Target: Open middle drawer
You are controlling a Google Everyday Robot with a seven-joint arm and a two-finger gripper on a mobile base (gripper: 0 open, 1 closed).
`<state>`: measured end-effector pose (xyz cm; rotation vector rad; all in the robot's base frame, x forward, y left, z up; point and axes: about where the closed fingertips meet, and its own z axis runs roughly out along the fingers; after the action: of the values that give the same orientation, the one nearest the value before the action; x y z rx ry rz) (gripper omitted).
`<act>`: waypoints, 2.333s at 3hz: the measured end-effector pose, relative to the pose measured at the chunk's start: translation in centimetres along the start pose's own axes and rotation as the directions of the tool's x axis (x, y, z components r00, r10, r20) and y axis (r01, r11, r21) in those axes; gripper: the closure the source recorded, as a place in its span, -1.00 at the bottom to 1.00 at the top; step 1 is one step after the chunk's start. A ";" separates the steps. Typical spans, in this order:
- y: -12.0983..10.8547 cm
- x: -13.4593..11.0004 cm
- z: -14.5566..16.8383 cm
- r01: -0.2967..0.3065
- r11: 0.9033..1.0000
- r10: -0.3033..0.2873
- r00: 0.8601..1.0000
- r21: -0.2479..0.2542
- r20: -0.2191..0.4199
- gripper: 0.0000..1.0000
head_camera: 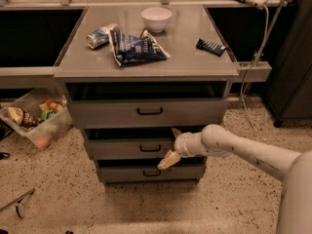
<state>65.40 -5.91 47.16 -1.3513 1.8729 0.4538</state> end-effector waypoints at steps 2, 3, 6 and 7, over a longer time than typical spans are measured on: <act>-2.0 3.4 3.2 -0.102 0.994 0.100 0.994 -0.033 -0.046 -1.00; -2.0 3.3 3.2 -0.108 0.993 0.106 0.993 -0.039 -0.054 -1.00; 3.3 0.4 -1.0 -0.185 0.937 0.139 0.975 -0.295 -0.171 -1.00; 3.3 0.4 -1.0 -0.185 0.937 0.139 0.975 -0.295 -0.171 -1.00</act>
Offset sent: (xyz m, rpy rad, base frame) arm 0.0389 -0.0176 -0.0696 0.0010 0.1828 -0.0813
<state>61.96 -5.58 46.98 -1.4706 2.1118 0.7787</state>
